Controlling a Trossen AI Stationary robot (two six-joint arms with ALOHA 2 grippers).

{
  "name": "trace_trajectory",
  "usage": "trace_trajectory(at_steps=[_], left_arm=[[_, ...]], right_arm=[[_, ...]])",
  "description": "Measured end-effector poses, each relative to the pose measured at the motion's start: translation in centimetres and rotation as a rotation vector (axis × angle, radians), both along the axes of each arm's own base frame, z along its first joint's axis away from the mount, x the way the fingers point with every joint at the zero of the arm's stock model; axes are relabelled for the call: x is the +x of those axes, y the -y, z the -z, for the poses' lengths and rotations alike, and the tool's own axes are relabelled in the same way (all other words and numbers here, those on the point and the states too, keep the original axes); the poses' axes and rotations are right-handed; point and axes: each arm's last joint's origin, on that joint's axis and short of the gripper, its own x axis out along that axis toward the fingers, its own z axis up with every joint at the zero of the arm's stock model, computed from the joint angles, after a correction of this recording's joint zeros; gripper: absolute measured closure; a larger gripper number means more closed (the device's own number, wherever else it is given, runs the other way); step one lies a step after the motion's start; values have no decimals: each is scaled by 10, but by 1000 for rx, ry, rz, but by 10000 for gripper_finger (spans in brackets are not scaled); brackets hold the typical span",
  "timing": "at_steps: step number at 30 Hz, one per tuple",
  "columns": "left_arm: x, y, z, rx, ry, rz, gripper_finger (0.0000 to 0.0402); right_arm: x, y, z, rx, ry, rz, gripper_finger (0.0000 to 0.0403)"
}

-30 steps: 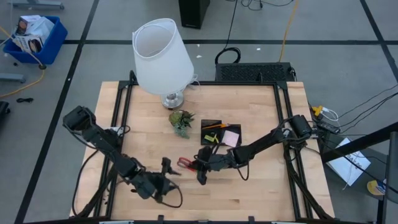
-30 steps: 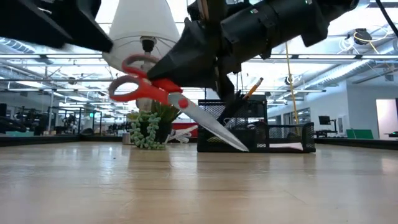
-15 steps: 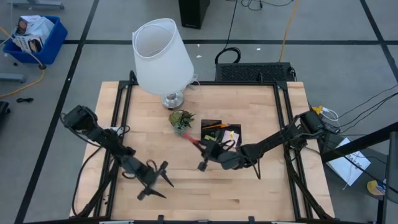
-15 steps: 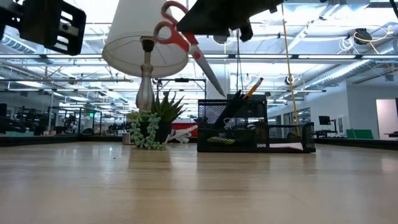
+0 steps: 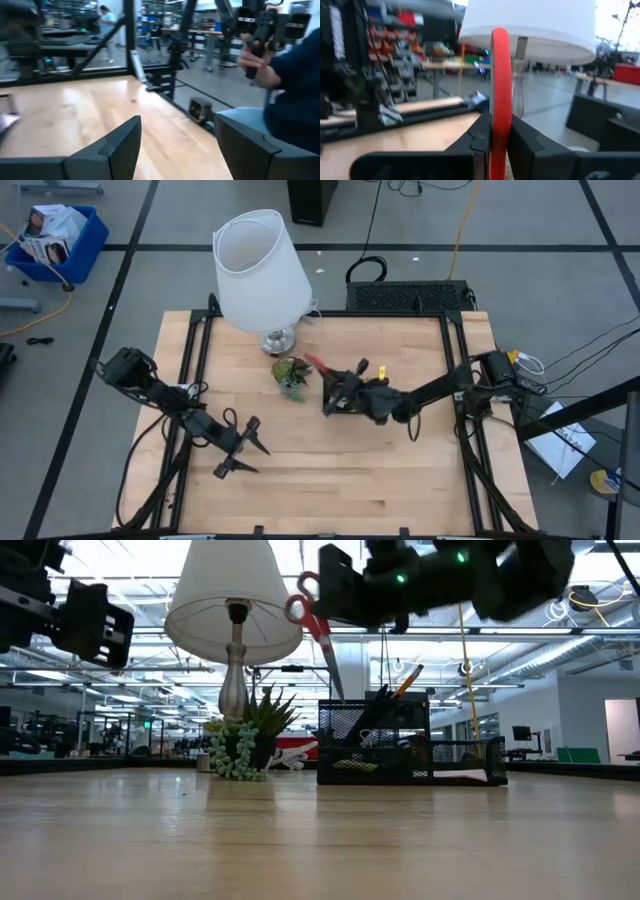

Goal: Pick and place office supplies into organizer
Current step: Put the red scissors into the desk organizer

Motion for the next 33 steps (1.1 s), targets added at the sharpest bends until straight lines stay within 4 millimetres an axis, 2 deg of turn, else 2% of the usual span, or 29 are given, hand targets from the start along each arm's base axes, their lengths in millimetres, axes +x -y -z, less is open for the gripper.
trace_trajectory(at_steps=[3, 7, 13, 19, 22, 24, 26, 31, 33], left_arm=[[-7, -7, -1, -12, 3, -54, 146], [-16, -16, -4, -24, 4, -104, 146], [-16, -27, -4, 10, -116, -193, 146], [-18, -28, -19, 39, -125, -201, 146], [-18, -33, -21, 61, -233, -348, 146], [-18, -36, -28, 64, -309, -453, 146], [-18, -34, -37, 109, -358, -468, 146], [-17, -26, -65, 119, -283, -445, 146], [-18, -25, -71, 131, -262, -466, 146]], right_arm=[[-13, 13, 7, -25, 79, -28, 368], [-24, 20, 9, -65, 121, -24, 375], [-22, 32, 8, -56, 146, -44, 368], [-22, 32, 7, -65, 155, -66, 374], [-21, 38, 12, -58, 141, -51, 373], [-19, 42, 18, -43, 129, -40, 367], [-17, 46, 25, -44, 113, -29, 367], [-14, 50, 34, -65, 119, -15, 375], [-13, 53, 41, -69, 89, -3, 375]])
